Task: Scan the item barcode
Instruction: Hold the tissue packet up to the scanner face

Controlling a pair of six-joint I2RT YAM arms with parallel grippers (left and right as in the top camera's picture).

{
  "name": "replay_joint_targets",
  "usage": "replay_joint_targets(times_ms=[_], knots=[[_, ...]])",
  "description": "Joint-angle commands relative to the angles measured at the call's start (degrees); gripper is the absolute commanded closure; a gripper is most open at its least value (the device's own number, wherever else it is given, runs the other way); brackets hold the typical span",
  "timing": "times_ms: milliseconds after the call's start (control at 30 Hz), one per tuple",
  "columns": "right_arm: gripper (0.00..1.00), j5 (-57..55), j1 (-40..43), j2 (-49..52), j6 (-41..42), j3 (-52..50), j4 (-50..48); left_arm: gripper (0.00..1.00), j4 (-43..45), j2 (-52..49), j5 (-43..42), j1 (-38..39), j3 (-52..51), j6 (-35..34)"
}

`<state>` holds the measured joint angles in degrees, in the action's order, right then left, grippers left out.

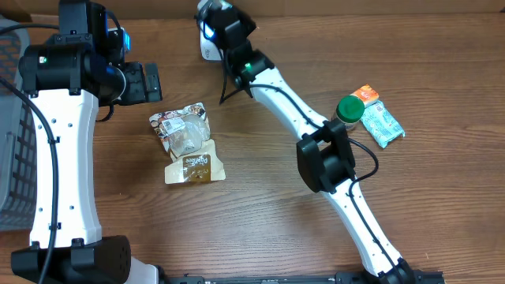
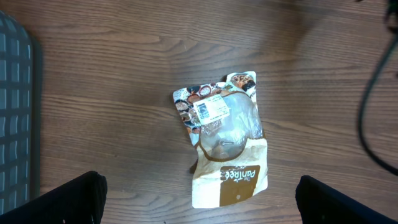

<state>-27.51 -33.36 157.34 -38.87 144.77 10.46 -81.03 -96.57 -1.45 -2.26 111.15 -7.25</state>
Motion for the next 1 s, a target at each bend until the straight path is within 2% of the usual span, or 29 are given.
replay_joint_targets(times_ms=[0,667,900,967], knots=[[0.96,-1.0,-0.2,0.7,-4.7,0.8,-0.9,0.0,0.1,-0.2,0.2,0.0,0.8,1.0],[0.96,-1.0,-0.7,0.1,-4.1,0.8,-3.4,0.0,0.1,-0.2,0.2,0.0,0.8,1.0],[0.96,-1.0,-0.8,-2.4,1.3,0.8,-2.6,0.0,0.1,-0.2,0.2,0.0,0.8,1.0],[0.96,-0.9,-0.8,-3.8,6.4,0.8,-1.0,0.01,0.1,-0.2,0.2,0.0,0.8,1.0]])
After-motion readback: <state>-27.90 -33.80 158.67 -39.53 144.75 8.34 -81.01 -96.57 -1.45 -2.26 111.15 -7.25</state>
